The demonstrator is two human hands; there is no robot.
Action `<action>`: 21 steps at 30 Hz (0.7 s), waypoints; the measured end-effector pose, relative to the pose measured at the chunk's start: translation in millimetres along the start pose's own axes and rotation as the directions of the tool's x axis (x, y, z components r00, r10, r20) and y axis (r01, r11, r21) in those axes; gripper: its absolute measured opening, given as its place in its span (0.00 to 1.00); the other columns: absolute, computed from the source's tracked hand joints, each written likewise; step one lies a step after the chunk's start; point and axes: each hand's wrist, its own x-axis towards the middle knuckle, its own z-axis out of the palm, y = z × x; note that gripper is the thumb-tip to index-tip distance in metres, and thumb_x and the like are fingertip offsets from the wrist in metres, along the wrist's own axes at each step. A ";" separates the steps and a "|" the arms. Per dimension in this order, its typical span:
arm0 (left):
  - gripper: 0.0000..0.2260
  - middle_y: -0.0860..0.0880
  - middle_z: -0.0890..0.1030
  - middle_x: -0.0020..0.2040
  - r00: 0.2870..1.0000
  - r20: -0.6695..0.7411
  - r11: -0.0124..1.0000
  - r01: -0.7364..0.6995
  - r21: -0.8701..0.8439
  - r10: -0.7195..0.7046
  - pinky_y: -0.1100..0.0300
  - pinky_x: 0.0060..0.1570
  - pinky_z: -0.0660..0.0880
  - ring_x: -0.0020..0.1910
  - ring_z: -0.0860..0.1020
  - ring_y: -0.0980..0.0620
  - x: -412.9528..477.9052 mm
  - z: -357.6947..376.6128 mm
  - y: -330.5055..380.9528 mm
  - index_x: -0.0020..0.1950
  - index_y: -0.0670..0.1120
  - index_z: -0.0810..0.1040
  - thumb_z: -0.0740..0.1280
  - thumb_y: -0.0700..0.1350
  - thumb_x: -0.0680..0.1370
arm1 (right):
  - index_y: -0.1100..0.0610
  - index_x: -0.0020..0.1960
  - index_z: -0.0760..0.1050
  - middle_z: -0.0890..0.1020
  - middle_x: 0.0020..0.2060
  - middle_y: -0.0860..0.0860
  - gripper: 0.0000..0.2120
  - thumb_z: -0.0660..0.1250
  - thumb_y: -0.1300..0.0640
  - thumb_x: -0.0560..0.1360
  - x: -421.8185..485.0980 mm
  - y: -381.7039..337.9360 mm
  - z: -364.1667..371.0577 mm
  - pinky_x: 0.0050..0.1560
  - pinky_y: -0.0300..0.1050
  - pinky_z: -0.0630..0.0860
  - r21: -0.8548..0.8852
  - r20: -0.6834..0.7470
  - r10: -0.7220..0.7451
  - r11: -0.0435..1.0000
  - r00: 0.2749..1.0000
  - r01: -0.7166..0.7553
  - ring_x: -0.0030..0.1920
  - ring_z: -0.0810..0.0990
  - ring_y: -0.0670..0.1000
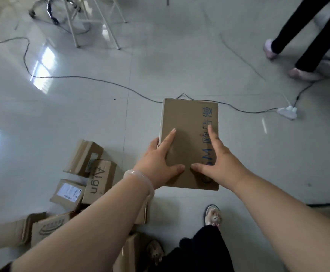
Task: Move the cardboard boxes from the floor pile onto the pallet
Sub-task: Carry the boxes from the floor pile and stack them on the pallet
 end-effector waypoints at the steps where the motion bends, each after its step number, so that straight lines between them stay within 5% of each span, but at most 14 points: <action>1: 0.44 0.49 0.61 0.73 0.999 0.023 0.999 -0.040 0.007 0.040 0.49 0.69 0.68 0.71 0.66 0.47 -13.3 1.9 23.0 0.74 0.74 0.43 0.73 0.59 0.71 | 0.36 0.78 0.38 0.67 0.68 0.44 0.56 0.78 0.48 0.69 -29.0 -1.4 -17.8 0.64 0.37 0.65 0.008 -0.032 0.023 1.000 0.999 -0.022 0.63 0.69 0.42; 11: 0.44 0.55 0.63 0.68 0.869 0.290 0.902 -0.430 0.044 0.400 0.60 0.62 0.67 0.65 0.69 0.50 -133.8 91.8 254.8 0.74 0.73 0.44 0.72 0.61 0.68 | 0.33 0.75 0.32 0.59 0.76 0.47 0.49 0.70 0.41 0.74 -305.4 43.3 -161.4 0.69 0.46 0.64 0.019 -0.452 0.209 0.974 0.867 -0.225 0.72 0.65 0.49; 18: 0.44 0.52 0.61 0.72 0.698 0.493 0.784 -0.619 0.053 0.518 0.47 0.67 0.70 0.68 0.68 0.46 -246.9 227.8 383.9 0.73 0.74 0.43 0.71 0.62 0.70 | 0.27 0.69 0.29 0.52 0.79 0.48 0.48 0.70 0.40 0.74 -507.3 124.9 -213.4 0.75 0.55 0.61 0.174 -0.617 0.361 0.929 0.699 -0.326 0.76 0.60 0.53; 21: 0.44 0.50 0.62 0.71 0.621 0.572 0.742 -0.669 0.032 0.536 0.49 0.68 0.69 0.68 0.68 0.46 -298.8 293.4 425.0 0.74 0.72 0.42 0.72 0.60 0.72 | 0.29 0.72 0.32 0.51 0.80 0.47 0.49 0.71 0.40 0.74 -589.4 164.4 -228.4 0.75 0.50 0.60 0.263 -0.631 0.445 0.893 0.635 -0.364 0.75 0.60 0.50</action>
